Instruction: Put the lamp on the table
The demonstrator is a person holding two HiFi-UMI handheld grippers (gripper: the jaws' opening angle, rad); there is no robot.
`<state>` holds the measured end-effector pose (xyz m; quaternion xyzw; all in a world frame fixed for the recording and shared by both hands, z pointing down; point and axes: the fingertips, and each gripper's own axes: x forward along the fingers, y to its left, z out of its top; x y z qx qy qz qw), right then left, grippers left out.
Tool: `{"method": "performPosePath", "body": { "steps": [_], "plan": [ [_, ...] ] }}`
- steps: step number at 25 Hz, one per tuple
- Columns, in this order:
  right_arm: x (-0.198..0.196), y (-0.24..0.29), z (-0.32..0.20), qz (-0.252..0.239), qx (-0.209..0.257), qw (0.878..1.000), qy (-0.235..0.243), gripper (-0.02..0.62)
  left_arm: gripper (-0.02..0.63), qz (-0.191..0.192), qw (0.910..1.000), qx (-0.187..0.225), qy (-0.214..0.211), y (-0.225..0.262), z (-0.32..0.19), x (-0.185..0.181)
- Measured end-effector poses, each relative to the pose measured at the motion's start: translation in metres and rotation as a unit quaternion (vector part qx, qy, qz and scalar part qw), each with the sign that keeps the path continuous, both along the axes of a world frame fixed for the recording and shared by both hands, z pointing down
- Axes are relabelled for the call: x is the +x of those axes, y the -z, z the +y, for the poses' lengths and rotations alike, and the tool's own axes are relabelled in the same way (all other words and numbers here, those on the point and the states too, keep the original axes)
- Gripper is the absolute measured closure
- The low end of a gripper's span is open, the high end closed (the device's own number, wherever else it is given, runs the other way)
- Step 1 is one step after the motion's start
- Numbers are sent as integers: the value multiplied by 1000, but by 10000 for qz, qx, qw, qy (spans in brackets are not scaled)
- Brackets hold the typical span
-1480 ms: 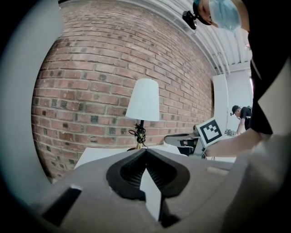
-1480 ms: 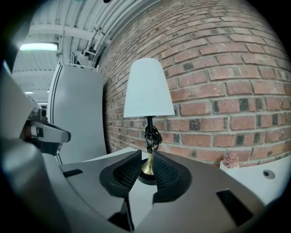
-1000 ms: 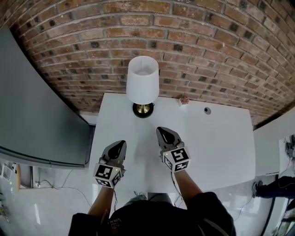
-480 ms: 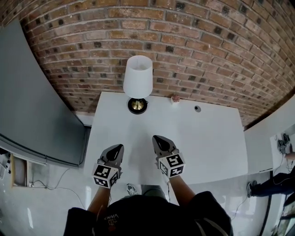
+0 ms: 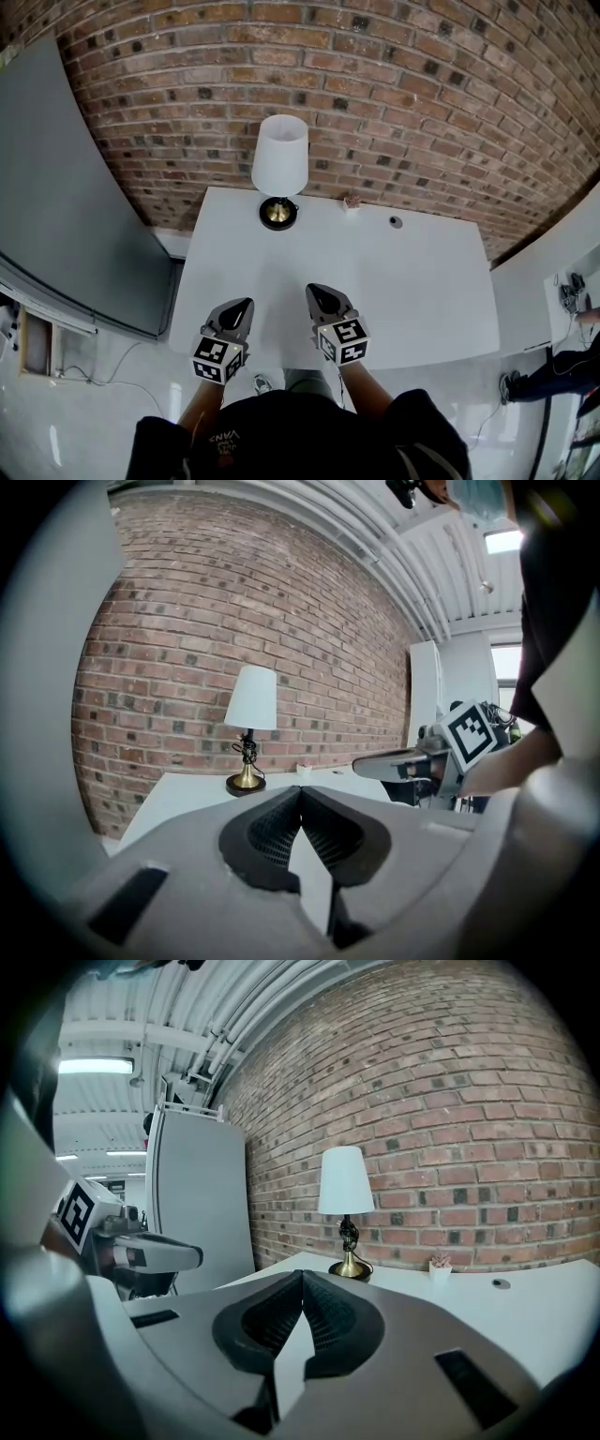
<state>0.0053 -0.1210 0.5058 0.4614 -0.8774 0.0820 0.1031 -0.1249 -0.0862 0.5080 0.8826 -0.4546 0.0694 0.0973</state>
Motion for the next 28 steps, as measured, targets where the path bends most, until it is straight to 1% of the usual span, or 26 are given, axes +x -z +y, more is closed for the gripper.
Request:
{"method": "performPosePath", "body": {
  "steps": [6,12,28],
  "plan": [
    [3,-9,13,-21,-129,9999,-83,597,597,-26,10000,11,-19,-3,13,2],
    [3,-8,18,-97,-134,9998,-64,597,597,-20,10000,43,14,-1,19,2],
    [-4,-13,9,-102,-151,9998,65,597,597,0,9998,-52,195,-10,12,-5]
  ]
}}
